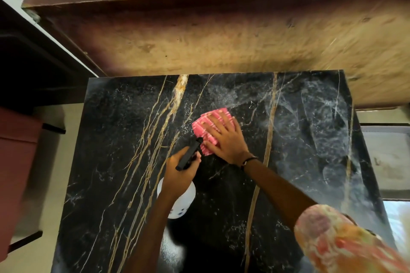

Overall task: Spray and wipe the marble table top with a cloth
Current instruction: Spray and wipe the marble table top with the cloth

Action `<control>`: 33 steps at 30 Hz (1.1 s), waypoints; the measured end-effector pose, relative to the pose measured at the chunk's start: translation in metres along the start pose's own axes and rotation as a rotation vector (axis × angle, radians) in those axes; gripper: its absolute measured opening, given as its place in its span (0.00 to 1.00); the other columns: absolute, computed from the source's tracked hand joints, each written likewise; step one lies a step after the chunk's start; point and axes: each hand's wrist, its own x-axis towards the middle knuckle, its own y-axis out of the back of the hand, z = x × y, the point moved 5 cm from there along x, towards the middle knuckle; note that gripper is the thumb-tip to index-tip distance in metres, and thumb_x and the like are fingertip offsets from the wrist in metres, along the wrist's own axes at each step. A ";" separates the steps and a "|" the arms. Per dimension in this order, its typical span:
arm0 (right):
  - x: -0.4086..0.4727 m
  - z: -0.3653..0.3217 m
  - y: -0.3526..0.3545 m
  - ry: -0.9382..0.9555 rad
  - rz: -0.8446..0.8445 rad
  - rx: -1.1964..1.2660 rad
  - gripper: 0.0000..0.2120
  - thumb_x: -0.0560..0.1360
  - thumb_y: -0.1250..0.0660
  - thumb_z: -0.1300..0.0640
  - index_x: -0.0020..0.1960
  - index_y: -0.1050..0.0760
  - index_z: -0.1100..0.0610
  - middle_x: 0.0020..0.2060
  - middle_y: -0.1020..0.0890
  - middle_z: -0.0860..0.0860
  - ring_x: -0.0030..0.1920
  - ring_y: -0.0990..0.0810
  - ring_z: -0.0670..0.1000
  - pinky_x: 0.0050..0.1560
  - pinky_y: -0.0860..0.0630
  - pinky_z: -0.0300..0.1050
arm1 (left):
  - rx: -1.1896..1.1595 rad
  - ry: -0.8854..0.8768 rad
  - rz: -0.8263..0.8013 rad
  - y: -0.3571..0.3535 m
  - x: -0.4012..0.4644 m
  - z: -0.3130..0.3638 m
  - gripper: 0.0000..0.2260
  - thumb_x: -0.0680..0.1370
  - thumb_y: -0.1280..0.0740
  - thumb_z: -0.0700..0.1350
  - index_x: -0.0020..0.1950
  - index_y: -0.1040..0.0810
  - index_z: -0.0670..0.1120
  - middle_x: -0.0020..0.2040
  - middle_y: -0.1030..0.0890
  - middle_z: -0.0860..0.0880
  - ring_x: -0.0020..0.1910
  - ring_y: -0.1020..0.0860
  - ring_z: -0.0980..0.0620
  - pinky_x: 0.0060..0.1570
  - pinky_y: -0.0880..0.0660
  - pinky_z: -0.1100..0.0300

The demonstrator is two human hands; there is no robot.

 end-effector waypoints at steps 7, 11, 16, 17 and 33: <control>-0.068 0.048 -0.008 0.288 0.041 -0.120 0.30 0.78 0.51 0.35 0.77 0.47 0.45 0.77 0.43 0.51 0.77 0.50 0.57 0.75 0.53 0.60 | -0.037 -0.022 0.035 0.007 0.020 0.003 0.05 0.71 0.36 0.40 0.41 0.21 0.46 0.36 0.19 0.46 0.39 0.21 0.46 0.44 0.25 0.68; -0.040 0.102 0.011 0.089 0.010 -0.117 0.31 0.79 0.56 0.34 0.78 0.48 0.46 0.77 0.43 0.53 0.78 0.50 0.58 0.74 0.47 0.63 | -0.056 -0.046 0.037 0.010 0.030 0.007 0.06 0.71 0.36 0.39 0.42 0.21 0.47 0.37 0.19 0.50 0.40 0.20 0.58 0.47 0.25 0.70; 0.040 0.081 0.027 -0.189 0.030 0.006 0.32 0.77 0.57 0.34 0.76 0.43 0.46 0.76 0.40 0.53 0.77 0.48 0.60 0.72 0.46 0.67 | -0.013 -0.042 0.030 0.012 0.040 0.010 0.08 0.73 0.35 0.35 0.42 0.21 0.48 0.37 0.19 0.47 0.40 0.20 0.57 0.45 0.26 0.71; 0.054 0.068 0.028 -0.192 0.035 0.029 0.32 0.76 0.56 0.34 0.76 0.42 0.47 0.76 0.39 0.53 0.76 0.47 0.60 0.72 0.46 0.69 | -0.012 -0.034 0.035 0.013 0.042 0.010 0.08 0.73 0.35 0.35 0.42 0.21 0.48 0.37 0.19 0.47 0.39 0.20 0.57 0.45 0.26 0.71; 0.050 0.106 0.026 -0.057 0.050 -0.039 0.32 0.78 0.58 0.32 0.77 0.47 0.46 0.77 0.42 0.53 0.77 0.49 0.59 0.72 0.43 0.66 | 0.015 -0.005 0.043 0.023 0.075 0.015 0.08 0.75 0.35 0.33 0.43 0.21 0.45 0.39 0.20 0.35 0.27 0.26 0.57 0.30 0.29 0.68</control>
